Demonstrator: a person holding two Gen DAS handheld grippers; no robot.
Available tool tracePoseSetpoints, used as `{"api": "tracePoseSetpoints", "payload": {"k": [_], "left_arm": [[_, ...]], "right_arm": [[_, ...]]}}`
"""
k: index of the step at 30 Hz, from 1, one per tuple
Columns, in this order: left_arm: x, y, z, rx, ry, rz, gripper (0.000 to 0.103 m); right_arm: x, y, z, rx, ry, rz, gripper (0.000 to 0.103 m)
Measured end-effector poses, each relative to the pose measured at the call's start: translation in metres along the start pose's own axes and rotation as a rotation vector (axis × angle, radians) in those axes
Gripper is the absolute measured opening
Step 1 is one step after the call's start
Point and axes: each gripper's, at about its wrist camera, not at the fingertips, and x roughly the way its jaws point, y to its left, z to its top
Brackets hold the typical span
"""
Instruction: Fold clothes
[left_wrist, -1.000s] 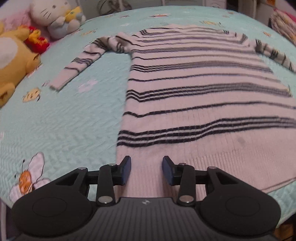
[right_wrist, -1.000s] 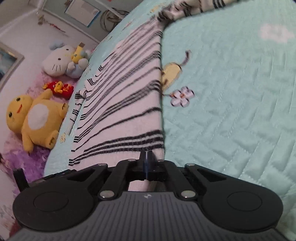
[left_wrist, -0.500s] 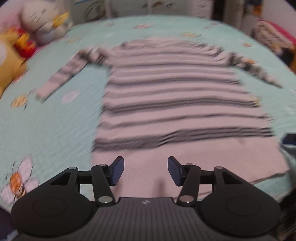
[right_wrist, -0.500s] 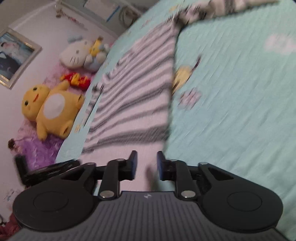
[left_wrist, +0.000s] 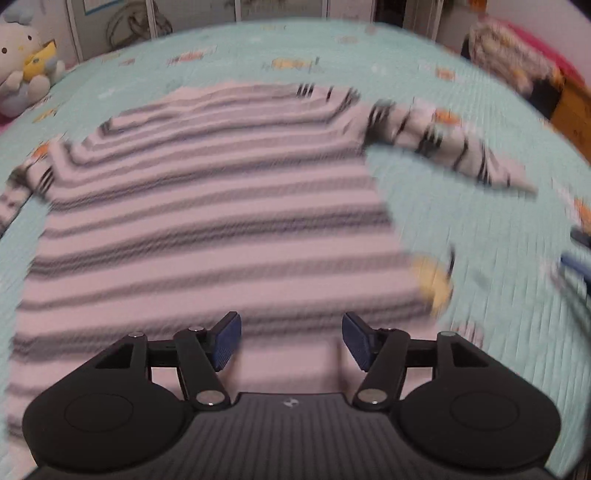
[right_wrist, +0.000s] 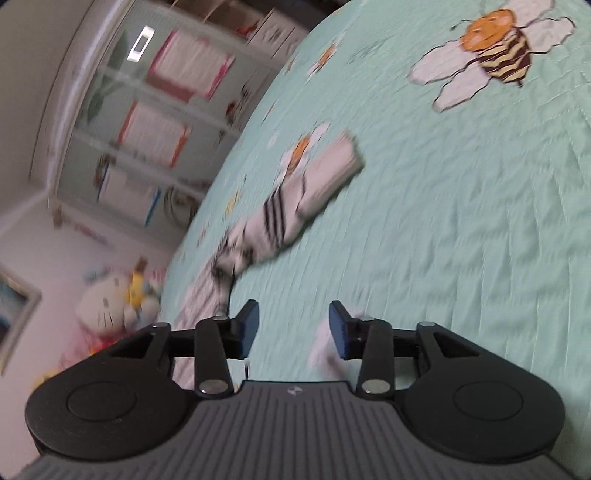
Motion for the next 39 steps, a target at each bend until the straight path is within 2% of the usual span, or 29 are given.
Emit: {"api": "tracePoseSetpoints", "payload": {"k": [2,5,6,7,8,9,10,14,17,19,20,21,23,24,26,33,37,39], "left_arm": [[0.02,0.003,0.009,-0.078,-0.051,-0.045,0.067],[0.058,0.004,0.006,-0.163,-0.051,0.018,0.071],[0.058,-0.002,-0.001,-0.132,-0.128,0.035,0.08],[0.058,-0.013,-0.007,-0.069,-0.167,0.063,0.086],[0.059,-0.024,-0.015,-0.002,-0.2,0.097,0.087],[0.057,-0.033,-0.024,0.025,-0.246,0.128,0.088],[0.055,-0.036,-0.026,0.026,-0.255,0.142,0.089],[0.059,-0.018,-0.021,-0.059,-0.23,0.07,0.095],[0.062,-0.023,-0.021,-0.037,-0.24,0.073,0.098],[0.063,-0.025,-0.022,-0.035,-0.244,0.072,0.1],[0.062,-0.022,-0.023,-0.039,-0.243,0.06,0.101],[0.062,-0.02,-0.023,-0.043,-0.242,0.048,0.103],[0.062,-0.017,-0.023,-0.045,-0.241,0.035,0.103],[0.062,-0.017,-0.023,-0.045,-0.241,0.034,0.103],[0.062,-0.017,-0.023,-0.045,-0.241,0.033,0.103],[0.062,-0.016,-0.023,-0.046,-0.24,0.031,0.103],[0.062,-0.015,-0.023,-0.046,-0.239,0.027,0.103],[0.062,-0.015,-0.023,-0.046,-0.24,0.026,0.103]], "right_arm": [[0.007,-0.008,0.01,0.047,-0.034,0.011,0.045],[0.026,-0.019,0.026,0.107,-0.078,-0.003,0.047],[0.033,-0.02,0.03,0.115,-0.092,-0.024,0.047],[0.041,-0.022,0.035,0.122,-0.105,-0.042,0.047],[0.049,-0.021,0.039,0.129,-0.114,-0.05,0.047],[0.057,-0.021,0.044,0.136,-0.122,-0.059,0.047],[0.065,-0.021,0.049,0.143,-0.131,-0.068,0.048],[0.1,-0.014,0.064,0.169,-0.159,-0.104,0.048],[0.121,-0.008,0.072,0.191,-0.176,-0.128,0.048],[0.129,-0.006,0.075,0.188,-0.168,-0.136,0.044],[0.133,-0.005,0.077,0.187,-0.163,-0.14,0.032],[0.138,-0.004,0.078,0.167,-0.127,-0.133,0.008],[0.139,0.0,0.082,0.126,-0.083,-0.101,0.009],[0.131,0.009,0.084,0.077,-0.106,-0.106,0.009],[0.103,0.029,0.093,-0.018,-0.217,-0.081,0.009],[0.082,0.041,0.13,-0.162,-0.317,-0.161,0.009],[0.104,0.028,0.124,-0.179,-0.248,-0.212,0.009],[0.094,0.023,0.115,-0.138,-0.271,-0.205,0.009]]}}
